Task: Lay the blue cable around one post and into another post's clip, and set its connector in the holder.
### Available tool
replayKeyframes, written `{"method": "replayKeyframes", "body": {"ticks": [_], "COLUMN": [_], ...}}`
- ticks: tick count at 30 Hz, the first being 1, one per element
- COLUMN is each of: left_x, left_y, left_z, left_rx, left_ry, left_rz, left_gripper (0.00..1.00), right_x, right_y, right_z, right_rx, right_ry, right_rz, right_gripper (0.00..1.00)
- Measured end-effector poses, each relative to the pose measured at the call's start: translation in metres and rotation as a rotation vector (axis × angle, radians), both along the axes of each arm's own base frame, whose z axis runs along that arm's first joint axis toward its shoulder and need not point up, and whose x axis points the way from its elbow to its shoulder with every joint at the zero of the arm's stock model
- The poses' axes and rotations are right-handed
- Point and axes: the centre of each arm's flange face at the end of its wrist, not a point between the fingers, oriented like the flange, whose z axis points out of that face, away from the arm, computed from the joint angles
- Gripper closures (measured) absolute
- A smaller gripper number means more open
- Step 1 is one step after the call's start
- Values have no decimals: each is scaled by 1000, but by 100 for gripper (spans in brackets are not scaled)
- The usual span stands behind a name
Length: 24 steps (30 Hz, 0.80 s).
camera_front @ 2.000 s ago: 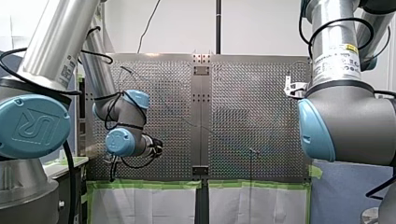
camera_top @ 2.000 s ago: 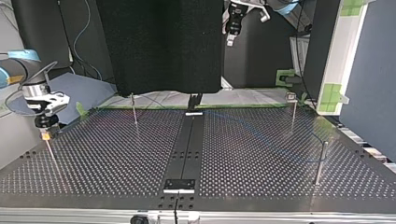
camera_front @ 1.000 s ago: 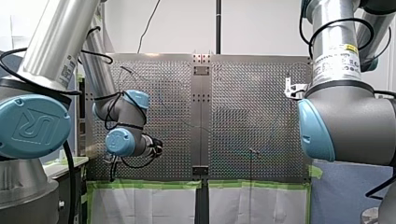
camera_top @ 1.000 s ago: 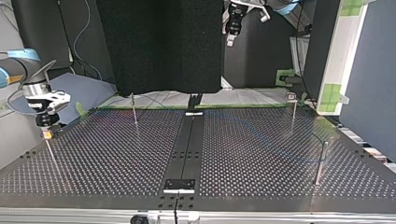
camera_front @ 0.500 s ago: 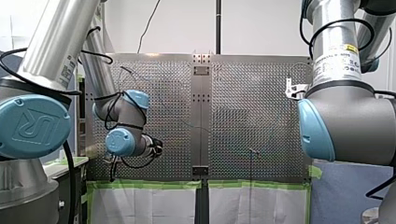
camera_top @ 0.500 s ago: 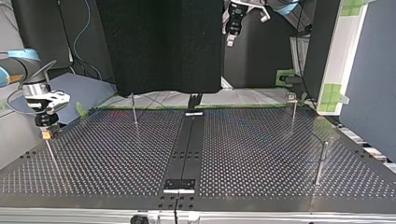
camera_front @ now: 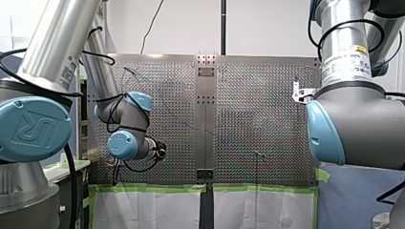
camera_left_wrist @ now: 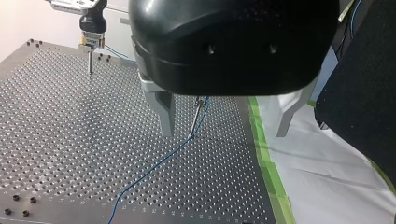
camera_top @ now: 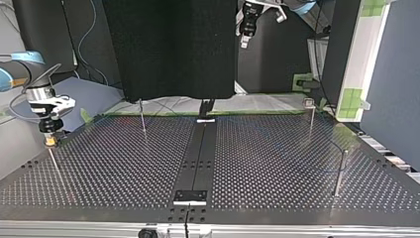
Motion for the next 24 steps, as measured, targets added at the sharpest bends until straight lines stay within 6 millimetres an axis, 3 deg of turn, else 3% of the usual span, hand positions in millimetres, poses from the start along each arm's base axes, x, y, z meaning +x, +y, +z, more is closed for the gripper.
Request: {"method": "replayKeyframes", "body": {"ticks": [24], "left_x": [0], "left_y": [0], "left_z": [0], "left_rx": [-4], "left_ry": [0], "left_rz": [2], "left_gripper": [0], "right_x": [-3], "right_y": [-5], "right_z": [-1], "right_rx": [2], "right_ry": [-22], "right_rz": [9], "right_gripper": [48]}}
